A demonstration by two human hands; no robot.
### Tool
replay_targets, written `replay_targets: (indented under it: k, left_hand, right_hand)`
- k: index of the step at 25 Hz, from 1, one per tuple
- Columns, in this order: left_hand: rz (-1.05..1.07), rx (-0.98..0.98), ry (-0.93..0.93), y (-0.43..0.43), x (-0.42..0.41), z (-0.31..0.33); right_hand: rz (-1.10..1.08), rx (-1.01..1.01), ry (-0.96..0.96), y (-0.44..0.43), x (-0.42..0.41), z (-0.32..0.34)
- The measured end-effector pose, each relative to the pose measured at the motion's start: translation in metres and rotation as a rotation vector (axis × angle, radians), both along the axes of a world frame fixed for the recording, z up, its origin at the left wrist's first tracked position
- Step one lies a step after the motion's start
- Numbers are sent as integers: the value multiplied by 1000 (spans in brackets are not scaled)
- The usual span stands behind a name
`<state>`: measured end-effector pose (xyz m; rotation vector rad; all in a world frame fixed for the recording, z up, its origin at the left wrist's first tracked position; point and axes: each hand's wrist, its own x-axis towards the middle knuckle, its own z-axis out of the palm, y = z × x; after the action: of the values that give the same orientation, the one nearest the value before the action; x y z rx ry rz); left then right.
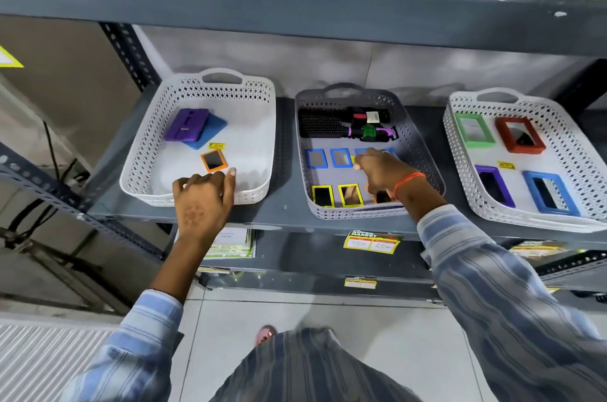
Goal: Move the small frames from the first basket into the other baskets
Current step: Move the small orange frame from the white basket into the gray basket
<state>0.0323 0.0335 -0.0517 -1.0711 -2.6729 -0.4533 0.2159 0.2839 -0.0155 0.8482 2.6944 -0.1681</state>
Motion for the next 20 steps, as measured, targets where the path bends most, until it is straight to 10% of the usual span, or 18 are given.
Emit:
replay_targets:
  k: [20]
  left_hand:
    - [96,-55,-34,-67,-62,-9]
  right_hand:
    - [478,-140,56,-125,-246,-20]
